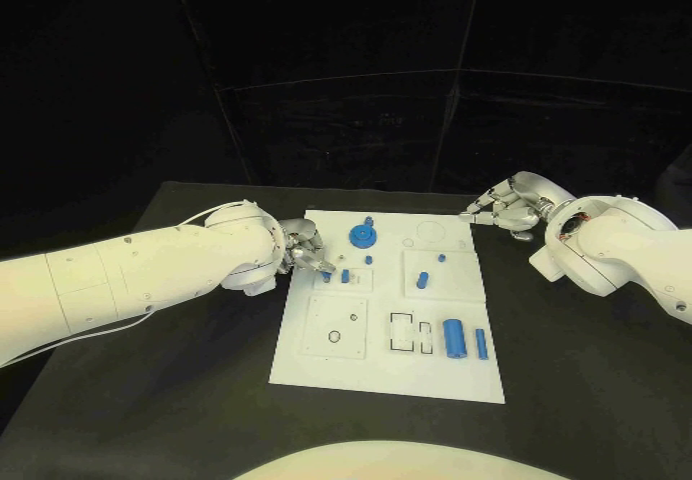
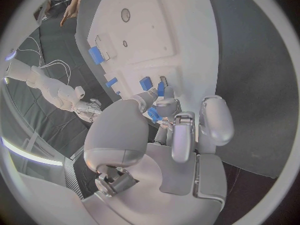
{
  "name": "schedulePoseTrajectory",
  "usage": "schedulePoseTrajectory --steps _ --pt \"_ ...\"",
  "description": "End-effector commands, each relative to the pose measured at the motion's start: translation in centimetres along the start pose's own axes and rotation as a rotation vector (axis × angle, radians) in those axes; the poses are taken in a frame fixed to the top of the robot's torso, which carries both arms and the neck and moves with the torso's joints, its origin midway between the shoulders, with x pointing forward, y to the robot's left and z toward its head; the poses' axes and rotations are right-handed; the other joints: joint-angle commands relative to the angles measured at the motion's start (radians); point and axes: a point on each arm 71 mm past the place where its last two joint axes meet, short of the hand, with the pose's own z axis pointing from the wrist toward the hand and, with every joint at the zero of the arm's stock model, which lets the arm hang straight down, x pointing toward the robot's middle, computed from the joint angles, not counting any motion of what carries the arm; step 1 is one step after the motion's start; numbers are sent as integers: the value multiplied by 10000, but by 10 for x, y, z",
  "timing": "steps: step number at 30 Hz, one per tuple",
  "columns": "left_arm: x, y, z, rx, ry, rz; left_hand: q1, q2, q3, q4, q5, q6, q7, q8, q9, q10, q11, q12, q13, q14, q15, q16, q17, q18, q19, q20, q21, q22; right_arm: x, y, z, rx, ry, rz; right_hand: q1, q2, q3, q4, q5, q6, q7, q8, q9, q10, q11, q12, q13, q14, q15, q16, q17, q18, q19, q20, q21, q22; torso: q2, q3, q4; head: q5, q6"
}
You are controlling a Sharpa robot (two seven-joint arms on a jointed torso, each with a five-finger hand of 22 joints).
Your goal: Assemble the parts on the task board
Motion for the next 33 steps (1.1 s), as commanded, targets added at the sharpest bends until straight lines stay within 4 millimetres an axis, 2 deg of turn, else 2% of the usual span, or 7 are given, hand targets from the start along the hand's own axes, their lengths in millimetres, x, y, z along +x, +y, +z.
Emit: schedulePoseTrajectory --steps 1,12,33 --pt "0 0 -1 -70 -80 515 125 -19 928 -921 35 -1 -37 71 17 58 -30 53 -8 1031 1 61 2523 88 92 0 44 16 0 2 0 -111 26 24 -15 88 -82 2 -36 -45 6 66 -13 15 -3 49 -2 404 -55 -42 7 98 10 -21 -45 -11 -1 1 5 30 -9" --pt "2 1 -2 -260 118 695 130 -21 937 -925 35 1 -37 74 18 56 -30 47 -18 1029 0 56 2512 84 99 0 57 32 0 1 0 -92 69 44 -15 88 -82 2 -36 -45 6 66 -13 15 -3 49 -2 404 -55 -42 7 98 10 -21 -45 -11 -7 -5 3 74 -53" --pt "7 -1 -2 -287 507 809 127 -23 953 -923 34 21 -37 89 23 88 -30 81 36 1026 1 51 2502 83 99 0 57 34 0 1 0 -102 77 46 -1 99 -95 7 -68 -50 5 77 -14 9 -3 48 -11 405 -55 -42 12 98 12 -20 -47 -11 -2 1 1 66 -64"
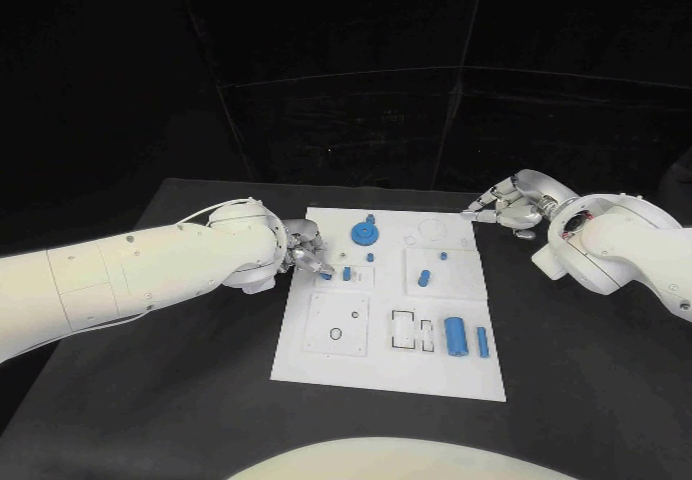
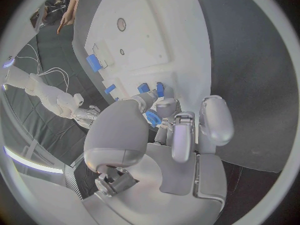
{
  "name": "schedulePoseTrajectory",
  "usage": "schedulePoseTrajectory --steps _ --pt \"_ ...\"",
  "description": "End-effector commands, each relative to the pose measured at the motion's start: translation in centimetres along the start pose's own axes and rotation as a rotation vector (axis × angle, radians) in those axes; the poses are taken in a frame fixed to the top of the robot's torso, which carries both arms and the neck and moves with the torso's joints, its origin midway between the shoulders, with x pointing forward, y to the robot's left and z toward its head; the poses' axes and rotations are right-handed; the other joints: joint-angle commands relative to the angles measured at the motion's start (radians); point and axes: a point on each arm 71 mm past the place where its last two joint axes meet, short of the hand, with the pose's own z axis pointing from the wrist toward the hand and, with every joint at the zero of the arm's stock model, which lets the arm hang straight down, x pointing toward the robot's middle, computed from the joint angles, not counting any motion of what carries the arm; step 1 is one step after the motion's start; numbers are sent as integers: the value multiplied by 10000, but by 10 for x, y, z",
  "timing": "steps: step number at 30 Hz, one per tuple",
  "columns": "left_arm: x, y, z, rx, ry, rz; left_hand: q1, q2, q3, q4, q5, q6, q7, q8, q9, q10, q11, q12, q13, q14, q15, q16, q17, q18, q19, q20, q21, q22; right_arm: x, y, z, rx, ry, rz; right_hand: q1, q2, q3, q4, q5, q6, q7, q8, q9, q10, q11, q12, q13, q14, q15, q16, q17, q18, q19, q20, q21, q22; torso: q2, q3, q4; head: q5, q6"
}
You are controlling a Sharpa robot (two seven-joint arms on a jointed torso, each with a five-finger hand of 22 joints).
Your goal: Assemble the parts on the task board
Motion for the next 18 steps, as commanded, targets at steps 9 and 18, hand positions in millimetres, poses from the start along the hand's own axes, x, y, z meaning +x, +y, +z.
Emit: schedulePoseTrajectory --steps 9,18 --pt "3 0 2 -125 225 12 -82 4 918 -757 26 77 -47 100 22 97 19 51 57 1022 12 42 2483 81 93 3 46 3 0 1 0 -79 77 0 6 102 -41 6 -71 -51 5 30 -14 3 -3 42 -21 404 -55 -48 -1 98 13 -21 -47 -12 -2 8 -5 -35 21" --pt "3 -2 4 -103 229 -231 -1397 -476 -224 183 24 366 -100 274 63 138 -6 115 85 1024 -14 46 2491 89 97 -8 17 8 1 3 1 -92 123 -4 9 103 -42 6 -71 -51 5 31 -14 3 -3 42 -22 404 -55 -49 -4 99 10 -21 -51 -20 4 6 -4 -78 34"
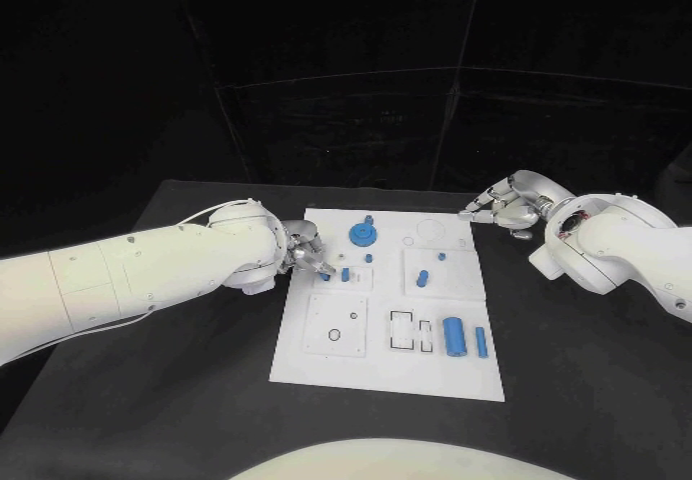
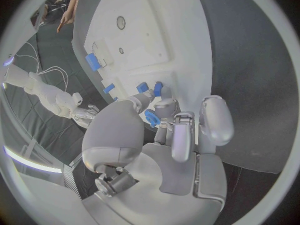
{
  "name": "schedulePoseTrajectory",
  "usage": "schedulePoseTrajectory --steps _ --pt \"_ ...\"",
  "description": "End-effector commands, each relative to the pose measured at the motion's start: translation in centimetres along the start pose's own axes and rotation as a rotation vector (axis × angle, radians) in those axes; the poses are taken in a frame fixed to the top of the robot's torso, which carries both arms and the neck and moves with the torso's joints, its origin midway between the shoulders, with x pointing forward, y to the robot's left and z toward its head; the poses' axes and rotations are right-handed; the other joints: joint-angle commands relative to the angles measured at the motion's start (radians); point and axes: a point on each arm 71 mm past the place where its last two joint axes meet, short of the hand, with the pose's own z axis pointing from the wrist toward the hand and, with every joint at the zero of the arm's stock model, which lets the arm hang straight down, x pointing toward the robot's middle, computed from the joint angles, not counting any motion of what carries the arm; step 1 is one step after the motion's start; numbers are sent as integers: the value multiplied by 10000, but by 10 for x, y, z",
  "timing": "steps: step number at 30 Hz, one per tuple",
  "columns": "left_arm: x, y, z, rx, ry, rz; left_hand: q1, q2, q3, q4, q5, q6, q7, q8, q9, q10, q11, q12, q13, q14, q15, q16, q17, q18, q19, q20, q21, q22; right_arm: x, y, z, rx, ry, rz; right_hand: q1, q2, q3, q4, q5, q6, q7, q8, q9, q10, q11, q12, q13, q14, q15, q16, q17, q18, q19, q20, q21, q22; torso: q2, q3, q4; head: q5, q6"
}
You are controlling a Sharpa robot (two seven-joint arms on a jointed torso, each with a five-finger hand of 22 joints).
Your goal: Assemble the parts on the task board
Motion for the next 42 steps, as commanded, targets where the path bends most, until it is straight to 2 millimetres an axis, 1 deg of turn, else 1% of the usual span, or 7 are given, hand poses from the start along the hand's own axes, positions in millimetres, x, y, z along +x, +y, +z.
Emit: schedulePoseTrajectory --steps 1,7,24,28,36,39,42 --pt "2 -1 1 -25 165 -151 -311 -168 -297 167 2 59 69 23 -15 48 5 72 21 1025 -23 49 2497 90 99 -14 16 12 0 2 0 -79 75 -3 9 103 -43 6 -35 -51 5 31 -14 2 -3 42 -11 404 -55 -49 -2 99 10 -21 -51 -10 5 2 -5 -12 10" --pt "2 -2 3 -43 118 -205 -487 -245 -731 353 12 134 17 127 25 62 -42 108 55 1031 -69 60 2523 88 117 -54 20 37 1 3 0 -93 100 -2 9 103 -43 6 -35 -51 5 31 -14 2 -3 42 -11 404 -55 -49 -2 99 10 -21 -51 -10 1 1 -6 -29 -2" --pt "-2 0 8 -170 -136 -349 -580 -259 -1165 539 10 123 -6 216 68 -30 -66 4 -117 1017 -106 34 2464 106 92 -96 -68 -34 1 3 -2 -58 204 -22 23 134 -78 34 75 -73 8 51 -18 -26 -1 22 -50 394 -54 -90 -49 115 -23 -22 -98 -97 5 -5 5 -69 -30" --pt "-3 1 7 -153 -170 -428 -694 -389 -1622 720 14 -42 57 183 59 -275 -23 -246 -500 1001 -82 3 2396 126 41 -87 -182 -134 0 1 -3 -29 154 -22 6 128 -107 55 96 -99 15 48 -23 -59 5 -6 -87 386 -51 -113 -76 126 -52 -20 -134 -166 6 -2 -6 -77 -37" --pt "-3 1 5 -98 -233 -640 -655 -555 -2577 1030 28 -198 89 177 43 -440 16 -370 -727 997 -53 -5 2379 136 30 -61 -249 -158 -1 0 -4 -20 131 -21 -5 124 -122 68 103 -115 19 46 -26 -66 9 -9 -92 384 -48 -118 -80 127 -56 -19 -140 -174 -6 -4 4 -92 -48" --pt "-5 1 5 -32 -404 -889 -620 -560 -3099 1253 37 -399 155 52 -38 -717 62 -672 -1208 1000 -16 0 2391 135 31 -39 -275 -163 -1 0 -4 -21 121 -21 -29 121 -150 95 110 -138 25 44 -29 -71 15 -5 -90 382 -44 -122 -80 128 -61 -17 -147 -182 -8 -8 11 -104 -41" --pt "-7 2 4 74 -721 -1346 -547 -459 -3749 1671 26 -714 302 -200 -232 -1417 199 -1424 -2334 991 91 -16 2355 142 13 41 -352 -215 -1 0 -3 -49 132 -25 -80 81 -226 166 239 -170 34 58 -31 -83 23 2 -97 381 -35 -133 -80 129 -65 -10 -159 -190 -7 -5 3 -95 -41"
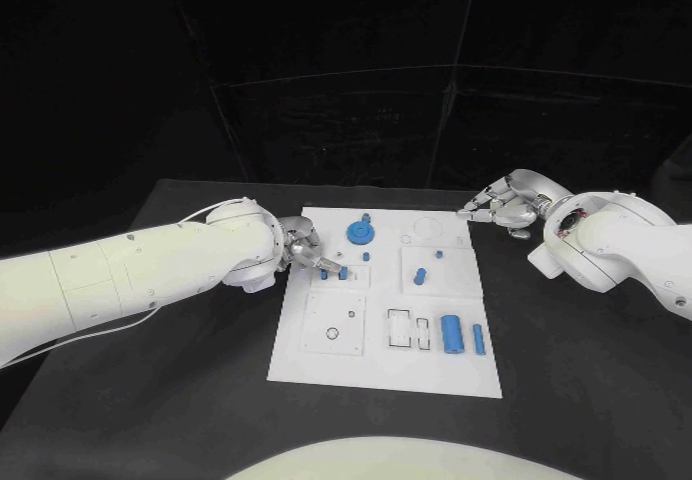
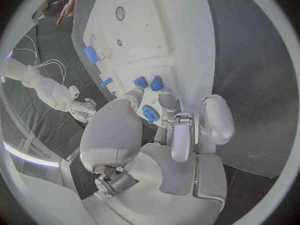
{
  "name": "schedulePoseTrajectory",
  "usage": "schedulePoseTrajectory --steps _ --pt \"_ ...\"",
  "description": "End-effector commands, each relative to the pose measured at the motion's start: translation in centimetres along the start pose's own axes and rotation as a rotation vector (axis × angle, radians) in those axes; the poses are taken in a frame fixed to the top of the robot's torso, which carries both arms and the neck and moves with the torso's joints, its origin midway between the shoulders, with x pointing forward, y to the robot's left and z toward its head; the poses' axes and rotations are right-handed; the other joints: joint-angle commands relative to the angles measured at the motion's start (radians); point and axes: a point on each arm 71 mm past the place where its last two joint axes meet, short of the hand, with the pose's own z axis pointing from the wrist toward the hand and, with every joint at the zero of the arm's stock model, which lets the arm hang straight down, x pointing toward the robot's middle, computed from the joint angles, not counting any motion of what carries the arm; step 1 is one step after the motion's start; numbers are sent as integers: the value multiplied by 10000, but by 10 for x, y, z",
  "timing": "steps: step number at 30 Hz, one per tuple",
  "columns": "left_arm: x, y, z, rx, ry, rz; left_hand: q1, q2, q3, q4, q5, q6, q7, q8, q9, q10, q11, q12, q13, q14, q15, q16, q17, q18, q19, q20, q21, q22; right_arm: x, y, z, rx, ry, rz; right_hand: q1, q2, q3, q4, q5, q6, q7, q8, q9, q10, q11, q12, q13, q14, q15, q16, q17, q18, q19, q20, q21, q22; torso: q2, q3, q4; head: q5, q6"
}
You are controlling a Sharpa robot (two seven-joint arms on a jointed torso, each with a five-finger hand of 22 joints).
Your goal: Assemble the parts on the task board
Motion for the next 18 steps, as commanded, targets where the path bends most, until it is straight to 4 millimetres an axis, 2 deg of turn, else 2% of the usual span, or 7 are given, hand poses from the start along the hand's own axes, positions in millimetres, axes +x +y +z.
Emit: schedulePoseTrajectory --steps 1,4,6,10,13,16,18 --pt "-5 -1 -1 266 -551 -851 156 52 -471 318 6 -289 120 -224 -173 -705 120 -751 -1076 947 160 -52 2279 157 -53 109 -164 -105 0 2 0 -84 19 -12 -101 -59 -140 78 278 -99 8 70 -11 -95 26 2 -23 380 -31 -61 -19 131 -70 -7 -65 -26 -3 4 -5 3 16" --pt "-9 0 -1 464 -910 -1428 455 368 -788 591 81 -555 303 -418 -364 -1253 297 -1256 -1453 741 301 -449 1494 235 -210 227 -516 -438 -1 1 0 -85 1 -23 -107 -76 -174 123 415 -118 11 86 -11 -111 30 1 -39 379 -28 -73 -25 133 -75 -4 -76 -39 0 3 -4 -51 49" --pt "-12 0 -1 637 -1059 -1750 869 601 -834 563 552 -906 475 -632 -542 -1675 470 -1639 -1708 559 400 -817 851 351 -504 346 -1121 -1027 -1 1 0 -77 -8 -28 -107 -74 -179 133 444 -122 13 90 -11 -111 31 5 -36 382 -28 -65 -10 134 -78 -3 -81 -46 -4 10 -7 -55 72" --pt "-15 -3 -1 1093 -1242 -2073 1967 859 -721 206 818 -1415 756 -956 -886 -2382 759 -2289 -2199 -198 643 -2269 -1331 721 -1443 545 -2958 -2757 -1 2 0 -97 -4 -30 -109 -73 -182 139 459 -124 13 92 -10 -106 31 12 -30 383 -28 -64 -8 135 -79 -2 -83 -49 2 9 -22 -74 82" --pt "-18 -9 -1 1680 -1420 -2188 2683 1002 -689 -39 788 -1177 787 -1046 -1240 -2416 811 -2593 -2643 -543 716 -3227 -2465 968 -1950 652 -4236 -3887 0 2 0 -118 1 -27 -111 -72 -183 142 463 -124 13 93 -10 -105 31 14 -28 384 -28 -61 -3 134 -78 -2 -82 -47 9 12 -16 -96 115" --pt "-20 -15 -1 2410 -1637 -2225 3061 879 -736 -236 746 -1095 837 -1285 -1558 -2526 815 -2811 -2932 -553 725 -3498 -2741 1015 -1987 668 -4664 -4265 0 3 0 -119 -4 -26 -113 -71 -185 146 470 -125 13 95 -10 -103 31 17 -24 386 -27 -56 5 134 -77 -2 -81 -45 -2 14 -6 -116 123" --pt "-22 -20 -2 3018 -1845 -2189 3317 803 -740 -384 735 -1042 924 -1547 -1810 -2734 893 -3056 -3163 -835 795 -4092 -3441 1063 -2169 712 -5140 -4664 0 3 0 -117 -10 -25 -113 -71 -185 146 470 -125 13 95 -10 -103 31 17 -24 386 -27 -56 5 134 -77 -2 -81 -45 -3 16 -12 -135 130"
